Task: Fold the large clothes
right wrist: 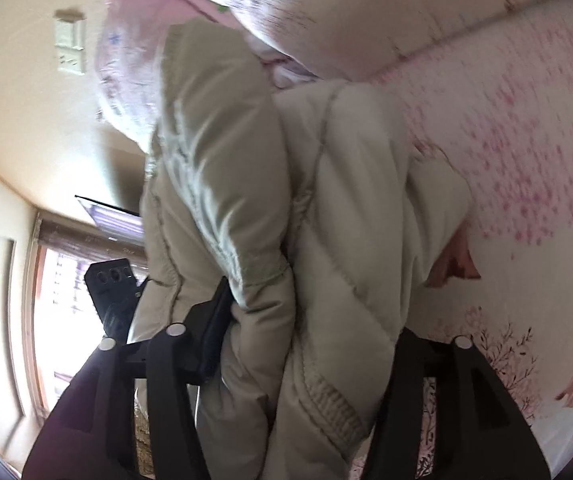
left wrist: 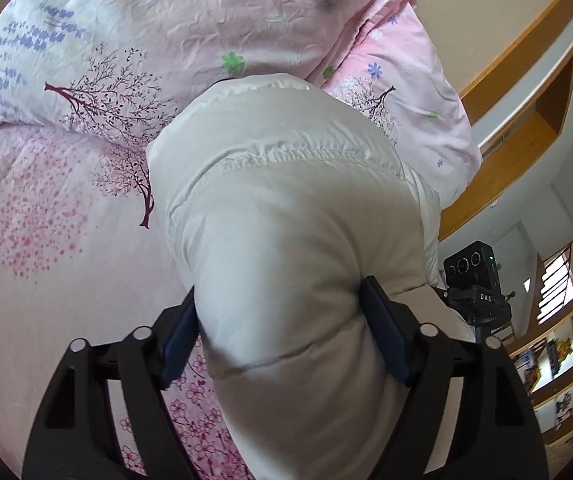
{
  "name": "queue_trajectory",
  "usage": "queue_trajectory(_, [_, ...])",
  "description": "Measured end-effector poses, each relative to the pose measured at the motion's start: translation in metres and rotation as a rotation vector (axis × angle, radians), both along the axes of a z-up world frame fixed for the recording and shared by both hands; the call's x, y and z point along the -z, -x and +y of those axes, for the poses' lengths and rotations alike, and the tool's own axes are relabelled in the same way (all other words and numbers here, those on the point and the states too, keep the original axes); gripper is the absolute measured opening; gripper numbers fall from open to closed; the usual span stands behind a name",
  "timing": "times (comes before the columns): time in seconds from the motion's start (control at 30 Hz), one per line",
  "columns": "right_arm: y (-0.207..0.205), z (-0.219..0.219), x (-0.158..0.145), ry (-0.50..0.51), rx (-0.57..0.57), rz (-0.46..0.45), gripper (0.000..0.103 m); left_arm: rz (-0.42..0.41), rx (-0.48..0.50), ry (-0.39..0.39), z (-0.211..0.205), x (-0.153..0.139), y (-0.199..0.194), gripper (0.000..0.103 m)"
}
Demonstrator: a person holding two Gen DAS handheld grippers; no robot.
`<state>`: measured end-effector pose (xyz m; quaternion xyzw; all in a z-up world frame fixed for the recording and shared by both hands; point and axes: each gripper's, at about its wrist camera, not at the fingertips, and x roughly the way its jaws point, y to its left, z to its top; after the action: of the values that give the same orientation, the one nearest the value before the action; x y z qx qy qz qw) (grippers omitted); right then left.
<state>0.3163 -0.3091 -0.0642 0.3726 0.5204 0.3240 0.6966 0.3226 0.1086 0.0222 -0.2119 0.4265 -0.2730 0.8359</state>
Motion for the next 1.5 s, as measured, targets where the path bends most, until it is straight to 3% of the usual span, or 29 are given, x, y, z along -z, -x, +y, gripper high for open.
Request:
queue_trajectory(0.13, [0.006, -0.002, 0.012, 0.014, 0.026, 0.023, 0.06, -0.009, -0.011, -0.03, -0.005, 0.004, 0.0, 0.09])
queue_trajectory(0.2, [0.005, -0.001, 0.014, 0.023, 0.037, 0.029, 0.061, -0.012, -0.025, -0.045, -0.008, 0.002, 0.001, 0.09])
queue_trajectory(0.27, [-0.003, 0.002, 0.012, 0.041, 0.049, 0.031, 0.061, -0.049, -0.058, -0.11, -0.012, -0.011, 0.009, 0.089])
queue_trajectory(0.37, [-0.006, 0.017, -0.006, 0.097, 0.065, 0.01, 0.063, -0.194, -0.115, -0.259, -0.028, -0.046, 0.036, 0.088])
queue_trajectory(0.43, [-0.004, 0.019, -0.008, 0.11, 0.072, 0.003, 0.063, -0.264, -0.125, -0.308, -0.042, -0.066, 0.052, 0.088])
queue_trajectory(0.57, [-0.002, 0.022, -0.006, 0.121, 0.091, 0.0, 0.07, -0.388, -0.041, -0.425, -0.102, -0.091, 0.101, 0.094])
queue_trajectory(0.63, [0.001, 0.021, -0.005, 0.146, 0.108, -0.008, 0.075, -0.405, 0.01, -0.461, -0.129, -0.087, 0.115, 0.095])
queue_trajectory(0.73, [0.006, 0.019, -0.013, 0.196, 0.125, -0.038, 0.076, -0.381, 0.067, -0.532, -0.163, -0.067, 0.118, 0.095])
queue_trajectory(0.8, [0.012, 0.021, -0.03, 0.26, 0.138, -0.075, 0.076, -0.322, 0.093, -0.574, -0.176, -0.046, 0.11, 0.096])
queue_trajectory(0.87, [0.021, 0.016, -0.052, 0.334, 0.174, -0.133, 0.074, -0.337, 0.085, -0.639, -0.185, -0.033, 0.107, 0.099])
queue_trajectory(0.93, [0.03, 0.007, -0.075, 0.383, 0.237, -0.209, 0.074, -0.33, 0.083, -0.635, -0.185, -0.029, 0.105, 0.099])
queue_trajectory(1.03, [0.04, 0.002, -0.115, 0.405, 0.322, -0.347, 0.062, -0.321, 0.082, -0.623, -0.186, -0.028, 0.102, 0.1])
queue_trajectory(1.17, [0.033, 0.033, -0.143, 0.447, 0.251, -0.441, 0.042, -0.327, 0.078, -0.635, -0.185, -0.029, 0.104, 0.101])
queue_trajectory(1.27, [0.021, 0.048, -0.146, 0.498, 0.195, -0.47, 0.037, -0.327, 0.075, -0.64, -0.184, -0.03, 0.108, 0.101])
queue_trajectory(1.43, [-0.009, 0.057, -0.119, 0.529, 0.137, -0.379, 0.037, -0.337, 0.072, -0.654, -0.185, -0.029, 0.112, 0.101])
queue_trajectory(1.5, [-0.021, 0.062, -0.098, 0.603, 0.106, -0.28, 0.029, -0.347, 0.076, -0.661, -0.188, -0.029, 0.113, 0.101])
